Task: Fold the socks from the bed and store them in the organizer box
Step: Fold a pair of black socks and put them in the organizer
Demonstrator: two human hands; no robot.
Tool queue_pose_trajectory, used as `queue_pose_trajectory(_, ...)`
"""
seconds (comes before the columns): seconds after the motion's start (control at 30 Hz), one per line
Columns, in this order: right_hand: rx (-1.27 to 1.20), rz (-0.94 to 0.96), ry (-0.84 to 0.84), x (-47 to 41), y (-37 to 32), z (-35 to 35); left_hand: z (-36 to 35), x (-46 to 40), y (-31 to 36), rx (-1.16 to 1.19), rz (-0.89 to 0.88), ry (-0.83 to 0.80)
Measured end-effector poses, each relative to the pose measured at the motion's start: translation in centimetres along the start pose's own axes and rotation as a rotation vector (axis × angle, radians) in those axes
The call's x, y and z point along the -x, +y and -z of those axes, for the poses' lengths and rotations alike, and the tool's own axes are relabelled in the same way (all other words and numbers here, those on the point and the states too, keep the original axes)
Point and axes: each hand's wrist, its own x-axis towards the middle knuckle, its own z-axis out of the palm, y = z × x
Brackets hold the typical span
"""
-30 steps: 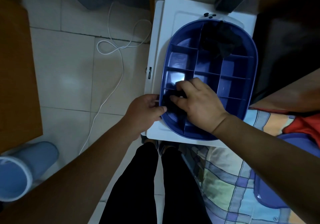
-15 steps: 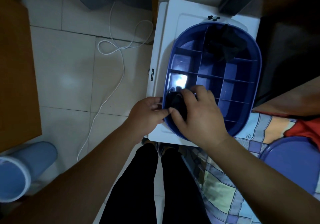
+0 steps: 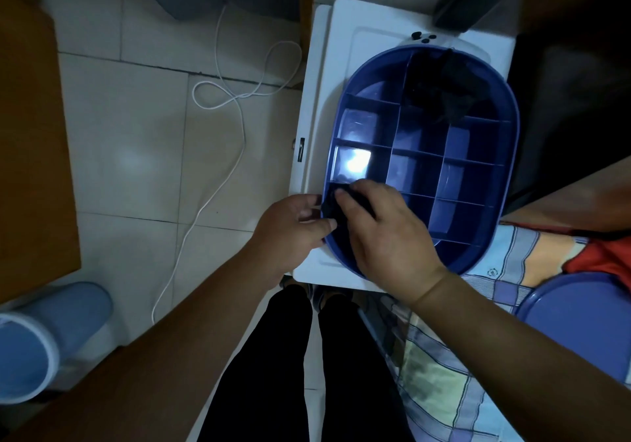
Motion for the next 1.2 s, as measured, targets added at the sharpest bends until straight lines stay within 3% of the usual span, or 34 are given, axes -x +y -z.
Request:
queue_pose_trajectory(0.4, 0.156, 0.158, -0.277, 1.4, 1.2, -0.5, 0.0, 0.0, 0.1, -0.024, 0.002, 0.001)
queue_pose_trajectory(0.63, 0.015, 0.017, -0.151, 3.7, -1.3, -0.3, -0.1, 0.1, 0.1, -0.023, -0.003, 0.0)
queue_pose_trajectory(0.93, 0.138, 0.018, -0.385, 3.0, -1.1, -1.4, -0.1, 0.2, 0.2, -0.052, -0.021, 0.001)
queue_pose_trajectory(1.2, 0.124, 0.009, -0.339, 2.8, -1.0, -1.2, -0.3, 0.5, 0.6, -0.087, -0.019, 0.0)
